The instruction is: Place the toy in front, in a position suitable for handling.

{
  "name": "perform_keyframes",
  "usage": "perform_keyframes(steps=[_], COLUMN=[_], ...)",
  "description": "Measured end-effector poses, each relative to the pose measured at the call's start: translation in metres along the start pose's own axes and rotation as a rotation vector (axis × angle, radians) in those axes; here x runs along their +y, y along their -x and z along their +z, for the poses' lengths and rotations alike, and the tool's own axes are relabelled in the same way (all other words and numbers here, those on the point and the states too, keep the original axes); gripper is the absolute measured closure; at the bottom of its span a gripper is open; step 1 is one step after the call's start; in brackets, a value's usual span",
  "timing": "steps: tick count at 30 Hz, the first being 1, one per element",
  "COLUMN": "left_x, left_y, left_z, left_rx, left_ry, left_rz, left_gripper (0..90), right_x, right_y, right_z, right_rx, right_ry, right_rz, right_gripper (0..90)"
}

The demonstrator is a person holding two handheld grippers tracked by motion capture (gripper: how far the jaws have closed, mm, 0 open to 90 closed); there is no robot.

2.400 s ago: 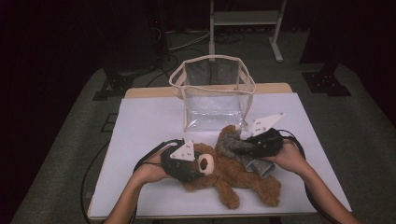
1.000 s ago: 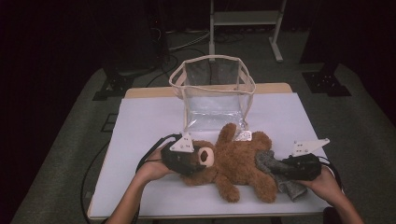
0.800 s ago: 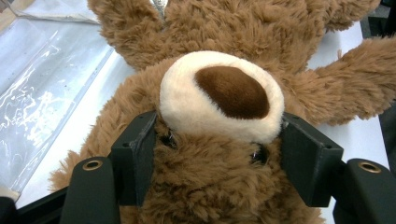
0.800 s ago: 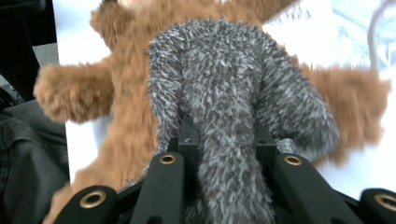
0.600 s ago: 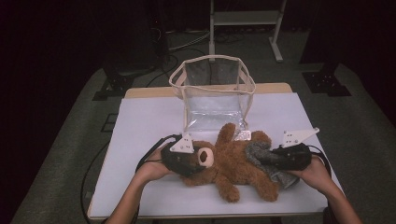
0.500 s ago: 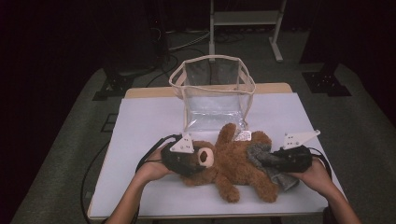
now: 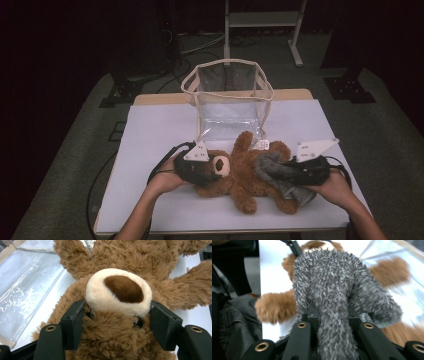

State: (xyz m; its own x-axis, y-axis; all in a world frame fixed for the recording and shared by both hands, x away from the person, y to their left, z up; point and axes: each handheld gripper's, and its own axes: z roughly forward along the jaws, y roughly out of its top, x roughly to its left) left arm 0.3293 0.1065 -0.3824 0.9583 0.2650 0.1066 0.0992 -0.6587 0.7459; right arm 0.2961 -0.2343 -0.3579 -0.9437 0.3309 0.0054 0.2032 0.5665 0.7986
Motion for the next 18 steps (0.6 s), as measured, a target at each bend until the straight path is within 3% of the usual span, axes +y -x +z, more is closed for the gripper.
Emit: perform_keyframes(steps=[3,8,13,18], left_x=[0.000,0.001,0.000,-0.002], left_y=[0.000,0.000,0.000,0.001], left_z=[0.000,0.000,-0.001,-0.002], left_rx=[0.003,-0.001,-0.007,-0.023], left_ry=[0.000,0.001,-0.009,0.008], left_rz=[0.001,-0.002,0.019,0.005], left_gripper=[34.4,34.4,34.2,33.9], right_x=[0.021,0.037,0.036,0.023], right_y=[-0.005,-0.015,-0.033,-0.043], right_z=[0.024,0.051,0.073,0.071], right_rx=[0.025,0.075,0.119,0.131], right_ry=[-0.044,-0.061,-0.122,-0.152], right_rz=[-0.072,-0.120,-0.170,-0.190], right_gripper=[72.3,72.4,72.3,72.3])
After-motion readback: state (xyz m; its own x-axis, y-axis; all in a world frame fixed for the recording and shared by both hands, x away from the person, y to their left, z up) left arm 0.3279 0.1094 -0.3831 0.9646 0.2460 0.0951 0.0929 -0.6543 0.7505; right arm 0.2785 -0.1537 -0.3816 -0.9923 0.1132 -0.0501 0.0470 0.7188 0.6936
